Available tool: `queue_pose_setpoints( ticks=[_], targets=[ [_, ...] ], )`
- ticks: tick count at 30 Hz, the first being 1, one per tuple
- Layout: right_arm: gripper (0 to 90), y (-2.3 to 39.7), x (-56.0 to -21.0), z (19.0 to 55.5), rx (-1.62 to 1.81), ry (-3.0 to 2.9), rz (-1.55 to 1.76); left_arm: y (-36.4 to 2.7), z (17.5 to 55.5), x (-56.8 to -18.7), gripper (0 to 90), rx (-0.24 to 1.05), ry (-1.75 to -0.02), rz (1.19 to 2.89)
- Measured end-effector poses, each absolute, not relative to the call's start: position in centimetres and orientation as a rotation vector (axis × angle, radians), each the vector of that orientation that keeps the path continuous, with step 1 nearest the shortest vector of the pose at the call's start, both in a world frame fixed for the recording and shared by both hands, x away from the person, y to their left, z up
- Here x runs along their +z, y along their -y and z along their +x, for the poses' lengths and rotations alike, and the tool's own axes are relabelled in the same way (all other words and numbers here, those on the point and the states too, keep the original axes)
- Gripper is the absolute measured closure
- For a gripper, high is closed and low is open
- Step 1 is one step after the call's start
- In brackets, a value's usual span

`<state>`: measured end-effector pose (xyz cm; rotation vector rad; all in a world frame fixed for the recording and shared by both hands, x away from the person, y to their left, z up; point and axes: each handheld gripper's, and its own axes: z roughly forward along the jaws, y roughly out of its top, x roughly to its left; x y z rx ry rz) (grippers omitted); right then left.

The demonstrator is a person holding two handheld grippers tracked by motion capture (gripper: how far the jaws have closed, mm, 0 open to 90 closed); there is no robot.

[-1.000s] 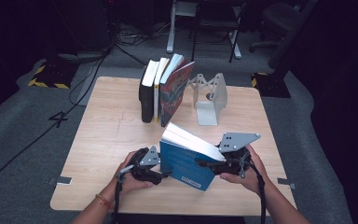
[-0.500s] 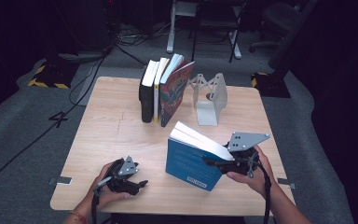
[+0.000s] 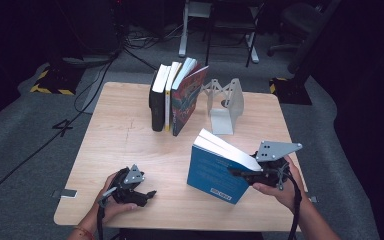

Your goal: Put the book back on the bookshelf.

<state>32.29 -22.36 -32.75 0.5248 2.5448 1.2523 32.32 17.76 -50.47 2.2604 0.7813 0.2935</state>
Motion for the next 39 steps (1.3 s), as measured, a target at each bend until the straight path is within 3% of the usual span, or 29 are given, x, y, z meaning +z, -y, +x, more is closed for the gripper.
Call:
queue_pose_setpoints(
  ticks=[21, 39],
  targets=[
    [61.1, 25.1, -30.7, 33.1, 1.183, -2.393, 0.675, -17.7, 32.5, -50.5, 18.9, 0.286, -0.762, 2.268],
    [61.1, 25.2, -29.2, 37.2, 1.082, -2.324, 0.793, -17.7, 32.6, -50.5, 18.8, 0.282, -0.750, 2.268]
  ],
)
